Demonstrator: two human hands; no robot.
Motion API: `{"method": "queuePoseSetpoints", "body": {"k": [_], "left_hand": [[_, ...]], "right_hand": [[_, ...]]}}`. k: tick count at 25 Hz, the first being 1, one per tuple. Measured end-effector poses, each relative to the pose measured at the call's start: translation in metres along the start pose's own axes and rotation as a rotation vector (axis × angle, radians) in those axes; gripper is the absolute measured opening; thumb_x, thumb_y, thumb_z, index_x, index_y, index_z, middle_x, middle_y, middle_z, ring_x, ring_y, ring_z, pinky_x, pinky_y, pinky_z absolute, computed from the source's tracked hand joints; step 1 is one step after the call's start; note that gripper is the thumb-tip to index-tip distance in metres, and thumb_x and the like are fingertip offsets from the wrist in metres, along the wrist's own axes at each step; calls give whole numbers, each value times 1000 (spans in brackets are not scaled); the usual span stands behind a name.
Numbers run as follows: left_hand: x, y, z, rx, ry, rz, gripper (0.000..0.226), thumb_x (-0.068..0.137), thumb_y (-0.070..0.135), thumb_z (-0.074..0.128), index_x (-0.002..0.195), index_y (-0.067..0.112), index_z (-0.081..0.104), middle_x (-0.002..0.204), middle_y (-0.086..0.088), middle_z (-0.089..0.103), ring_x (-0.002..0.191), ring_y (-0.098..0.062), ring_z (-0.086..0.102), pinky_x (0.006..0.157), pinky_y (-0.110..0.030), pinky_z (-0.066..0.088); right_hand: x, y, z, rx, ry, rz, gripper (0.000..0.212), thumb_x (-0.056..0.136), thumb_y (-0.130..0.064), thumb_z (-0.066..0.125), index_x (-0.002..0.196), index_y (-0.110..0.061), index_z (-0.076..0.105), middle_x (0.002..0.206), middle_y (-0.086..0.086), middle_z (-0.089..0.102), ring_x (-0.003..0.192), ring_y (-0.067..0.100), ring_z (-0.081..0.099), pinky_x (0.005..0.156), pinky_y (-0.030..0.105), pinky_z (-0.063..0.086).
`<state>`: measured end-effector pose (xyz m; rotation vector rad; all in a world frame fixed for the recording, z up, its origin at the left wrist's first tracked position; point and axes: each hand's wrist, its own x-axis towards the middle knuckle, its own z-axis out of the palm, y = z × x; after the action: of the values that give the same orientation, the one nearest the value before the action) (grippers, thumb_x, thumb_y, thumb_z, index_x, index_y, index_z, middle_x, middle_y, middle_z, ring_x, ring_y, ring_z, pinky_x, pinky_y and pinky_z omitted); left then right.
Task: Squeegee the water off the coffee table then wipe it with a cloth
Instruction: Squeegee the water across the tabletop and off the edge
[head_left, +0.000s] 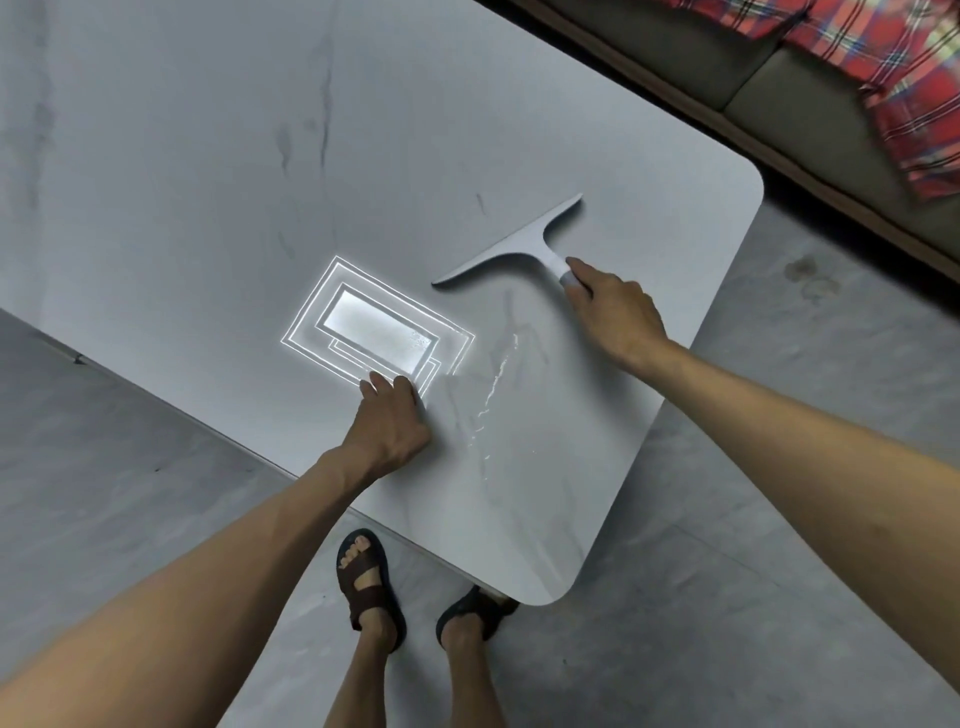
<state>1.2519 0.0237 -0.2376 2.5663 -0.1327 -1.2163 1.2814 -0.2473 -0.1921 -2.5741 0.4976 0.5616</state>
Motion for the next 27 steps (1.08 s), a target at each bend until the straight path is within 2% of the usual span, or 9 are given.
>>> {"method": "queuePoseSetpoints", "body": {"k": [4, 7, 9, 12, 15, 18, 21, 24, 27], "left_hand": [[0, 0, 4, 29, 22, 15, 34, 85, 3, 41, 118, -5, 41, 145, -37, 21, 132, -56, 26, 104, -58, 35], [-2, 0, 6, 33, 40, 19, 34, 87, 6, 44, 119, -4, 42, 145, -35, 21, 131, -55, 26, 105, -57, 36], [-5, -1, 10, 30, 100, 33, 33, 85, 6, 46, 117, -4, 43, 142, -33, 27, 128, -51, 31, 103, -53, 39], [-14, 2, 21, 15, 180, 128, 22, 77, 1, 51, 98, 3, 45, 118, -21, 43, 99, -35, 42, 76, -37, 38], [-22, 3, 30, 11, 127, 204, 25, 71, 2, 53, 89, 11, 38, 105, -12, 39, 83, -26, 36, 63, -31, 25], [-21, 2, 34, 15, 65, 172, 27, 72, 3, 52, 92, 12, 37, 119, -17, 37, 92, -36, 44, 64, -33, 30], [-15, -1, 34, 12, -17, 122, 28, 73, 6, 51, 95, 13, 36, 137, -25, 28, 117, -54, 42, 84, -47, 43], [-13, -4, 37, 26, -69, 89, 28, 74, 9, 50, 98, 12, 36, 149, -32, 15, 131, -54, 29, 98, -53, 39], [-15, -1, 32, 15, -81, 106, 27, 74, 8, 51, 96, 11, 35, 144, -29, 22, 128, -51, 32, 91, -49, 41]], "right_hand": [[-62, 43, 8, -96, 12, -3, 43, 103, -40, 31, 146, -36, 37, 105, 12, 70, 95, 40, 61, 71, 36, 39], [-122, 71, 7, -145, -17, 8, 44, 103, -40, 33, 147, -32, 39, 78, 8, 67, 69, 30, 61, 60, 34, 45], [-145, 82, 1, -108, -48, 50, 43, 103, -41, 34, 144, -31, 43, 72, 4, 63, 65, 27, 59, 59, 36, 48], [-116, 84, -22, 76, 18, 142, 36, 103, -41, 33, 129, -24, 52, 83, 8, 65, 73, 32, 60, 63, 34, 46], [-45, 65, -50, 281, 134, 279, 32, 103, -37, 28, 121, -21, 48, 86, 12, 58, 67, 26, 53, 48, 23, 36], [-4, 48, -58, 538, 156, 500, 31, 104, -28, 25, 127, -27, 45, 72, 11, 49, 47, 24, 49, 39, 16, 33], [-15, 29, -45, 623, 89, 659, 34, 104, -21, 25, 136, -28, 36, 80, 10, 51, 44, 22, 49, 43, 21, 35], [-69, 15, -13, 462, -62, 580, 65, 100, -4, 32, 155, -21, 1, 98, 12, 50, 55, 22, 52, 51, 31, 44], [-125, 5, 4, 432, -114, 485, 53, 101, -5, 30, 151, -11, 13, 98, 19, 52, 72, 29, 63, 68, 37, 55]]}}
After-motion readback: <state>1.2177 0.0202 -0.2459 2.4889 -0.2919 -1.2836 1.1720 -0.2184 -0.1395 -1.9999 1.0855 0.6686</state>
